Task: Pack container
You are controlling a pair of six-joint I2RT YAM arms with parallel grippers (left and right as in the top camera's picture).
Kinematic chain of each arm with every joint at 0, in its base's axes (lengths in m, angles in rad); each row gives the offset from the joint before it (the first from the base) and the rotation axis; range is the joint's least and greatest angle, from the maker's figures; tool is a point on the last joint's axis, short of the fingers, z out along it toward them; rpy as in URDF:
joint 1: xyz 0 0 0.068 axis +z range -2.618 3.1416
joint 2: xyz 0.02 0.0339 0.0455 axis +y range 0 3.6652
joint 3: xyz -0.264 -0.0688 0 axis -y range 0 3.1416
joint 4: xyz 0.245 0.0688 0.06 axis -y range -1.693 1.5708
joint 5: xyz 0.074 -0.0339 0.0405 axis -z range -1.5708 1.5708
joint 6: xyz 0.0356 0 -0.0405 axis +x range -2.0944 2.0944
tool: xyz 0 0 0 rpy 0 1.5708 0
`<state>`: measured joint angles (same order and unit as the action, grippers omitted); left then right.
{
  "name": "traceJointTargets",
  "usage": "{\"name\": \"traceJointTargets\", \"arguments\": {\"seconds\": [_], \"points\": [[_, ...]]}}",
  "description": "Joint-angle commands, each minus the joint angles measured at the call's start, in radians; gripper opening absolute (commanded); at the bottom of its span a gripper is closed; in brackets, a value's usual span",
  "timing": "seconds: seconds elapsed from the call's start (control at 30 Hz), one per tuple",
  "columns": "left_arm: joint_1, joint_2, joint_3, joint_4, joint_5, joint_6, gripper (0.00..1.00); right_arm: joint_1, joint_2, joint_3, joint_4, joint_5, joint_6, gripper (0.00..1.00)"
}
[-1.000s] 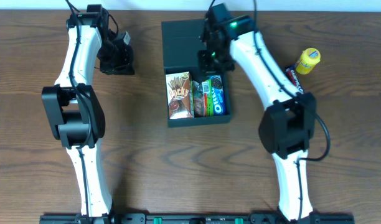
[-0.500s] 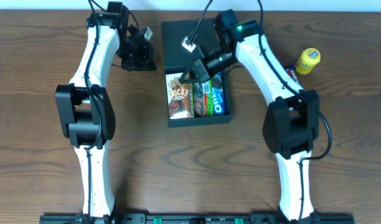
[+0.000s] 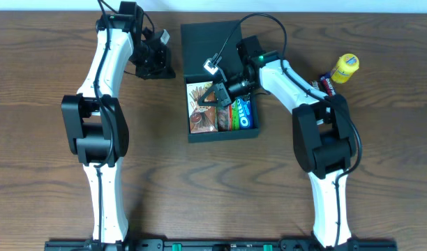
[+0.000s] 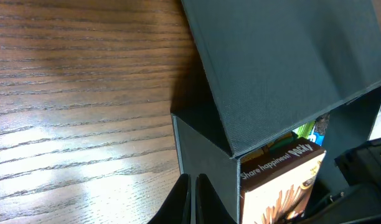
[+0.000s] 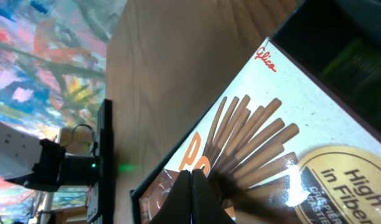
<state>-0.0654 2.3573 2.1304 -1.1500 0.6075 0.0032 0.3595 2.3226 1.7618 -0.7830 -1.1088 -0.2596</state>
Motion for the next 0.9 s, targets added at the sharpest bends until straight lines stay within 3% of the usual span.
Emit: {"name": "traceJointTargets", "arguments": {"seconds": [0.0,0.4,0.57,0.77,0.87], "points": [[0.005,0.003,0.004,-0.001,0.014,-0.004,0.06,0.008,-0.026,-0.027,0.019,0.059,0.043,0.01],[0.005,0.003,0.004,0.000,0.014,-0.004,0.06,0.008,-0.012,-0.055,0.106,0.116,0.096,0.01],[0.005,0.003,0.004,0.002,0.014,-0.003,0.06,-0.027,-0.026,0.011,0.109,-0.002,0.140,0.01],[0.005,0.003,0.004,0.006,0.014,-0.003,0.06,-0.065,-0.113,0.077,0.008,-0.006,0.102,0.01],[0.005,0.003,0.004,0.007,0.014,-0.003,0.06,-0.060,-0.137,0.077,-0.152,-0.006,-0.011,0.01]]}}
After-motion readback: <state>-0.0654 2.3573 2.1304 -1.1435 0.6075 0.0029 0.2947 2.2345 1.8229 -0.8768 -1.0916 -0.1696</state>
